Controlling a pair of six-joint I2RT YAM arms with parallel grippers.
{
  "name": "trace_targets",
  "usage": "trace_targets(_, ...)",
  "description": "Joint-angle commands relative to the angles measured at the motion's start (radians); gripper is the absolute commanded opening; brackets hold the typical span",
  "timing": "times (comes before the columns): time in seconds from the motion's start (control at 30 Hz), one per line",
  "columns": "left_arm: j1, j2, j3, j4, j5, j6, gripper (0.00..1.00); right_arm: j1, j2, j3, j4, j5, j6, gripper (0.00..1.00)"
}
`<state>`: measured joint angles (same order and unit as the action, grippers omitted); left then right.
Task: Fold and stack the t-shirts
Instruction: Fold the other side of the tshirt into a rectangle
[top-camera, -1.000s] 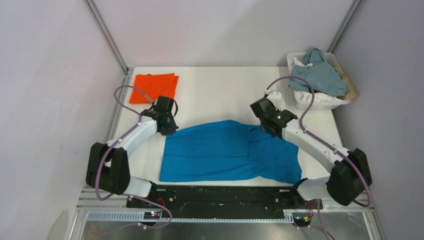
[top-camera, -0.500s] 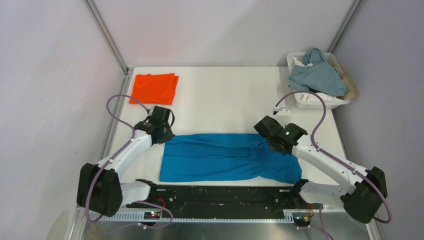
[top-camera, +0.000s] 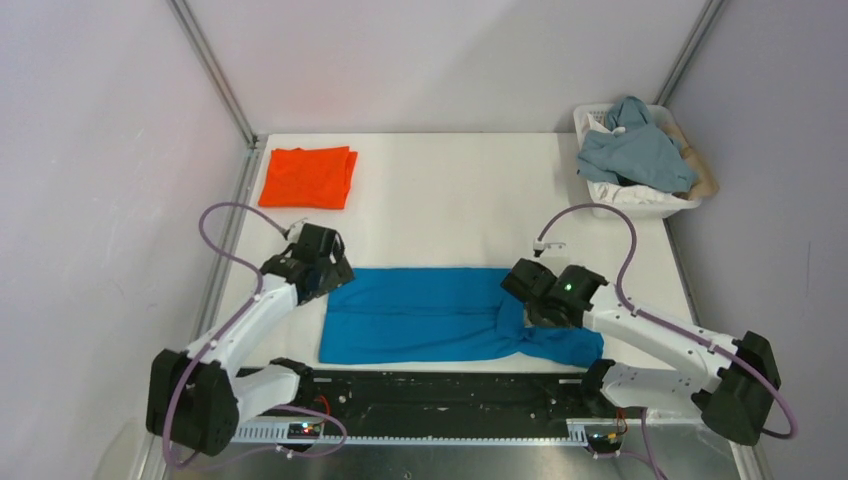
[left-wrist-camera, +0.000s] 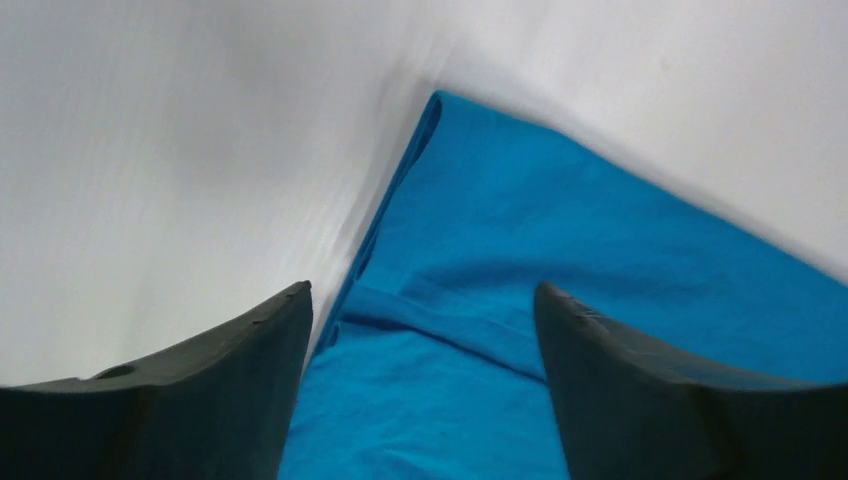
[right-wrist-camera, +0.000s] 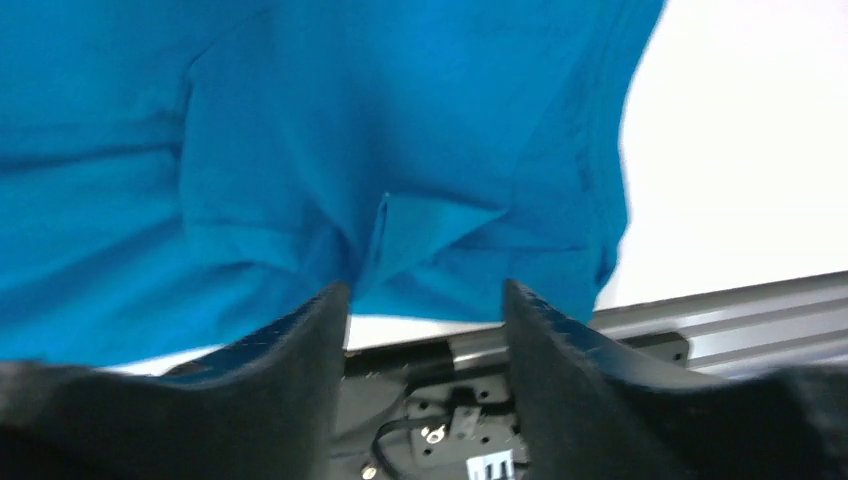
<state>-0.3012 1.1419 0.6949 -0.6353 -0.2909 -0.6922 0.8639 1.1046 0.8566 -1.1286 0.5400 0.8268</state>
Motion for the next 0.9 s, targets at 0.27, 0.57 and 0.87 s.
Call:
trace_targets(0.27, -0.046, -0.06, 0.129, -0.009, 0.051, -0.015, 1.0, -0.002, -0.287, -0.016, 0.141, -0.132, -0.05, 0.99)
trace_targets(0.57, -0.115, 0.251, 0.174, 0.162, 0.224, 0.005, 1.0, -0.269, -0.079, -0.136, 0.683, -0.48, -0.181, 0.99)
trace_targets(0.87, -0.113, 0.407, 0.117, 0.187, 0.189, -0.012, 1.0, -0.354, 0.142, -0.21, 0.63, -0.416, -0.075, 1.0)
